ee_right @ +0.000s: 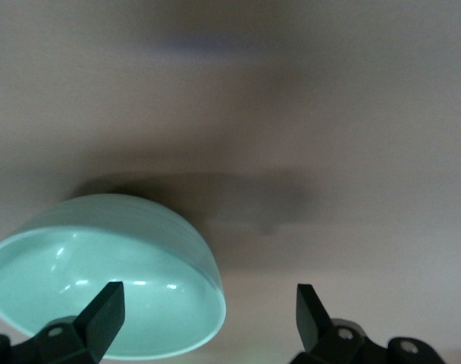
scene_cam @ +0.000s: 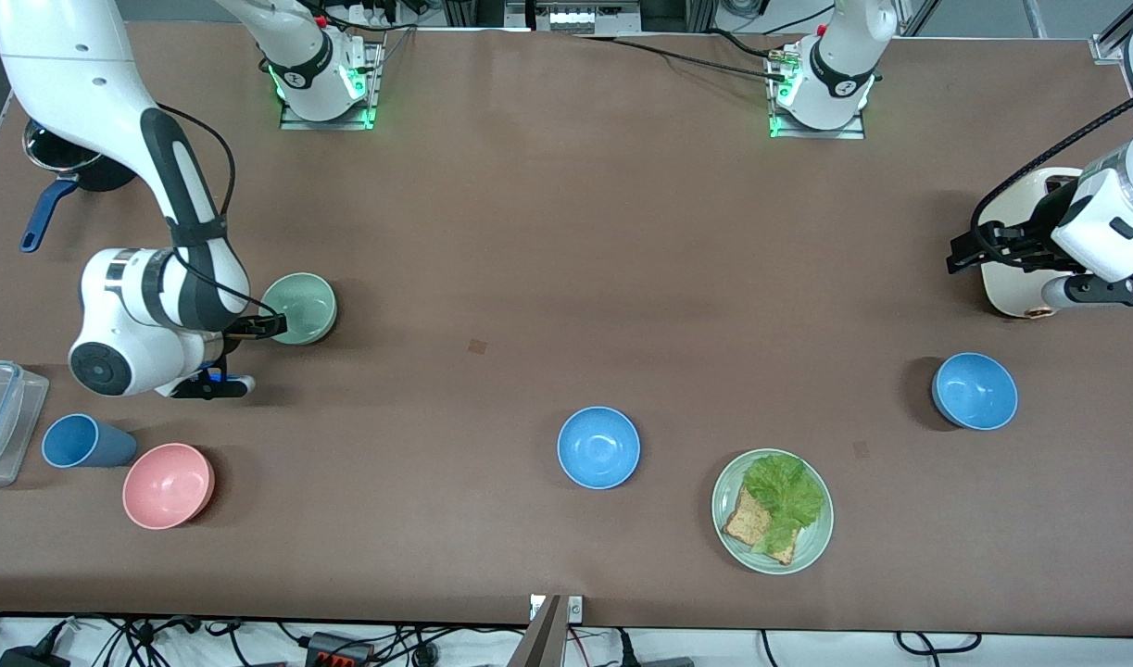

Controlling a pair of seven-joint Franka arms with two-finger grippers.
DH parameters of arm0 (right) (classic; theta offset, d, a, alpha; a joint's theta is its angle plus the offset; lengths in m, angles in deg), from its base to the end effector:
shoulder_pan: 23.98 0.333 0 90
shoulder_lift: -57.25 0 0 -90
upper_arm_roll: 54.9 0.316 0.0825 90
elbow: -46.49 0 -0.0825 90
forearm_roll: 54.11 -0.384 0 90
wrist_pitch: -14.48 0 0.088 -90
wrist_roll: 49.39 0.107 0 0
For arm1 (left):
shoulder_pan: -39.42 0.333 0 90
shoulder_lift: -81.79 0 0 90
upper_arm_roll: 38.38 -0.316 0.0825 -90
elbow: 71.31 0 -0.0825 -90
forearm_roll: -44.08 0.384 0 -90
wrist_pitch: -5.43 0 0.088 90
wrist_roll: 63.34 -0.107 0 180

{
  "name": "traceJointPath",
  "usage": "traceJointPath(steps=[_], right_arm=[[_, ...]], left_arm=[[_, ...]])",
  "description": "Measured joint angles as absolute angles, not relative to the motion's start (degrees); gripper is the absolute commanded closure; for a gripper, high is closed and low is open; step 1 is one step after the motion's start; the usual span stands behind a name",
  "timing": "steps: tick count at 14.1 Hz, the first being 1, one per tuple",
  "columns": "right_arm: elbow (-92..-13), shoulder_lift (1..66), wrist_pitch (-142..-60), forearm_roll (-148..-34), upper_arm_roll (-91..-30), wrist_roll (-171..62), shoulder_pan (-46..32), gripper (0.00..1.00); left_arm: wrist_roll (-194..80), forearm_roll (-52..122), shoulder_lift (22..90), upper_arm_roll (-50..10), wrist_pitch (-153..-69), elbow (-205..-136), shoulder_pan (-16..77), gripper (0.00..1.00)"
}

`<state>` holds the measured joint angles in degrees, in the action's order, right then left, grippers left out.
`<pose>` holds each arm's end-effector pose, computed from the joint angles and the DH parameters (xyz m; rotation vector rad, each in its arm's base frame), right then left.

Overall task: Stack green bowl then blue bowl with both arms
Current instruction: 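Reach the right gripper to the pale green bowl and grasp its rim, then carry the green bowl to mid-table while the left gripper reaches the blue bowl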

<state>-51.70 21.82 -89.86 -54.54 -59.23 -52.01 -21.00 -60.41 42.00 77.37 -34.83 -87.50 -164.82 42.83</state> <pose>0.6098 -0.0110 0.2020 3.0186 0.0316 -0.7874 0.5766 -0.0040 0.5563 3.0990 0.0808 -0.1368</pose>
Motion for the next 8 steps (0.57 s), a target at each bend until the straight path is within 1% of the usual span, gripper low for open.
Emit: traceJointPath(steps=[4, 5, 6, 8], right_arm=[[-54.2, 21.7, -90.4, -54.5, -59.2, -52.0, -21.0, 0.63], [-54.4, 21.7, -90.4, -54.5, -59.2, -52.0, -21.0, 0.80], [-54.6, 21.7, -90.4, -54.5, -59.2, -52.0, -21.0, 1.00], [-54.9, 21.7, -90.4, -54.7, -59.3, -52.0, -21.2, 1.00]], left_arm=[[-60.4, 42.0, 76.9, -34.8, -86.8, -164.8, 42.8, 0.00], [-60.4, 42.0, 76.5, -34.8, -86.4, -164.8, 42.8, 0.00], [-60.4, 42.0, 75.7, -34.9, -86.2, -164.9, 42.9, 0.00], [-60.4, 42.0, 73.1, -35.2, -86.6, -164.9, 43.8, 0.00]])
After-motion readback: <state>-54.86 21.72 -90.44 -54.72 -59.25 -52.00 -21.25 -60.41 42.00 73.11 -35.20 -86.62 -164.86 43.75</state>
